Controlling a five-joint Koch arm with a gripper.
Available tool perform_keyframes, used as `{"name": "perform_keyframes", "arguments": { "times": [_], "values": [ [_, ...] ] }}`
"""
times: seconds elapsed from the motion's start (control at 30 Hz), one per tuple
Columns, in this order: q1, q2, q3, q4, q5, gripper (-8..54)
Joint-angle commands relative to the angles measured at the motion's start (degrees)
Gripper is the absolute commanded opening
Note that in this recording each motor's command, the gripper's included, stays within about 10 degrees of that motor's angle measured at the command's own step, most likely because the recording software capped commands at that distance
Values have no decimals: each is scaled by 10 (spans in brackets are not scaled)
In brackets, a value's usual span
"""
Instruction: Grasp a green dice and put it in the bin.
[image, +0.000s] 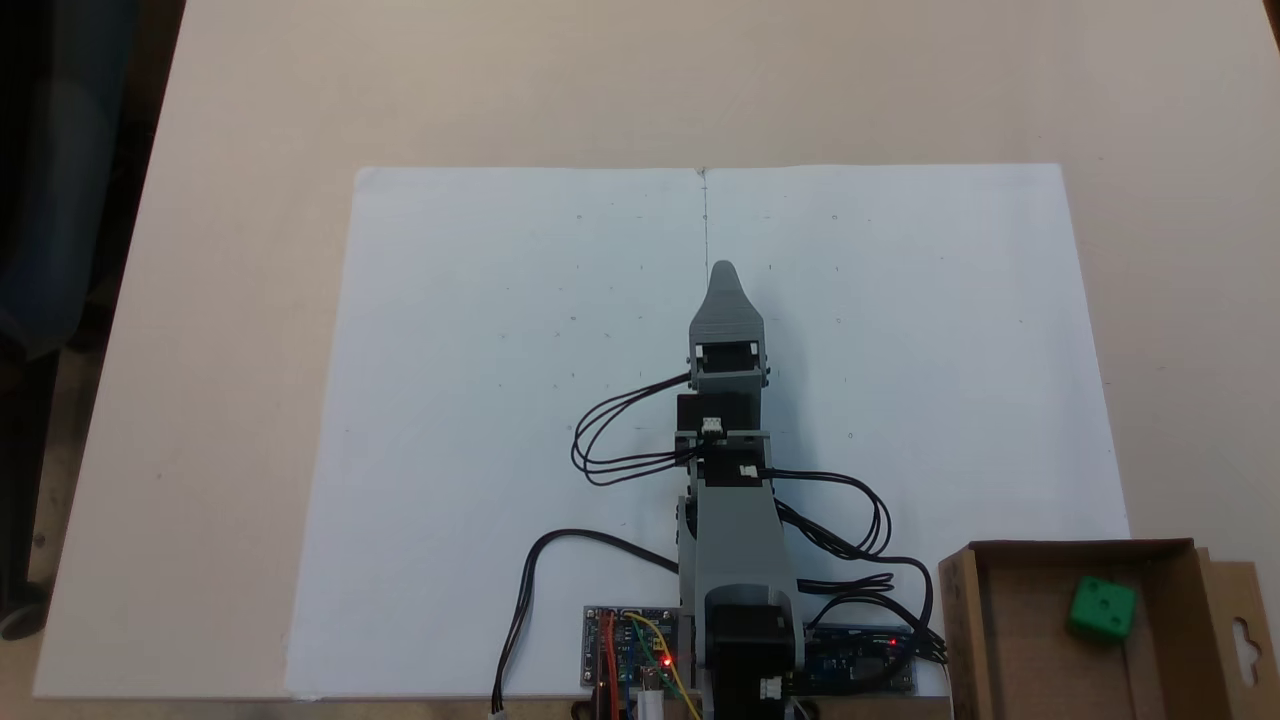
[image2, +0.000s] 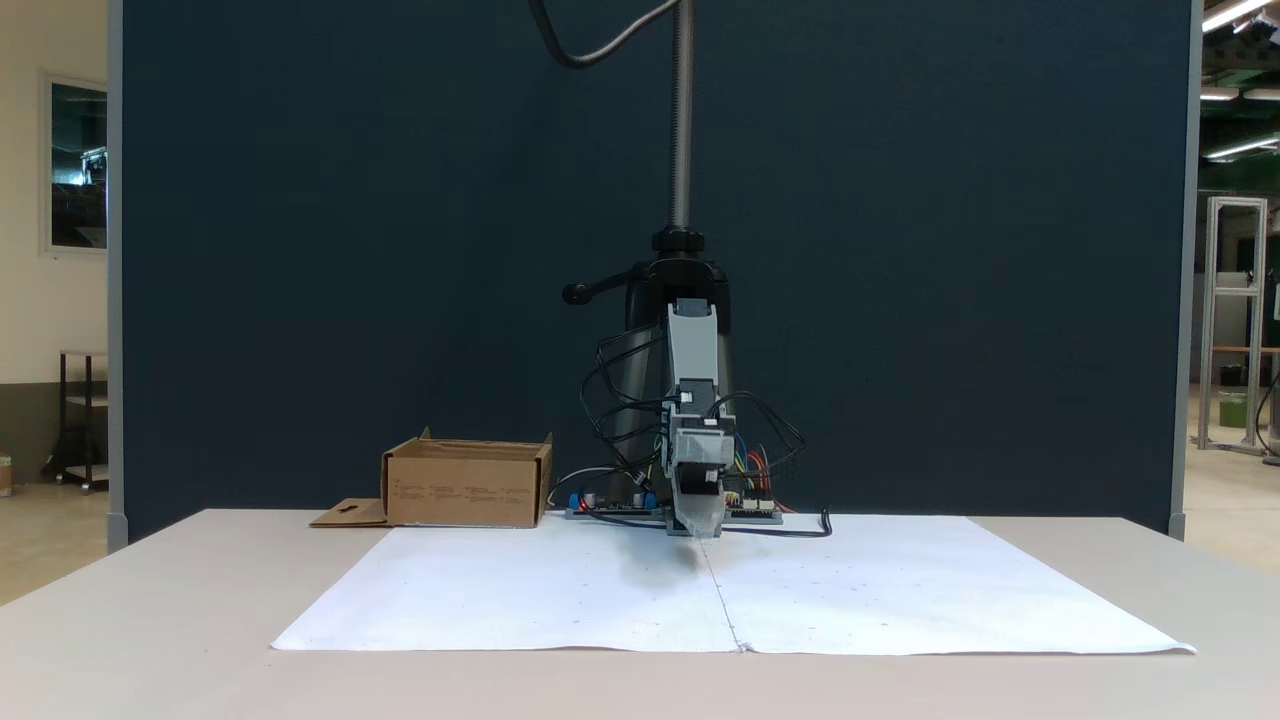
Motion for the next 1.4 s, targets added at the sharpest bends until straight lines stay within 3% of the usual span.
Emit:
{"name": "perform_keyframes", "arguments": {
  "times": [0.0,0.7,1.37],
  "values": [
    [-4,68,42,-97,-4,446],
    [28,68,43,-307,88,447],
    [40,65,42,-455,83,448]
  ]
}}
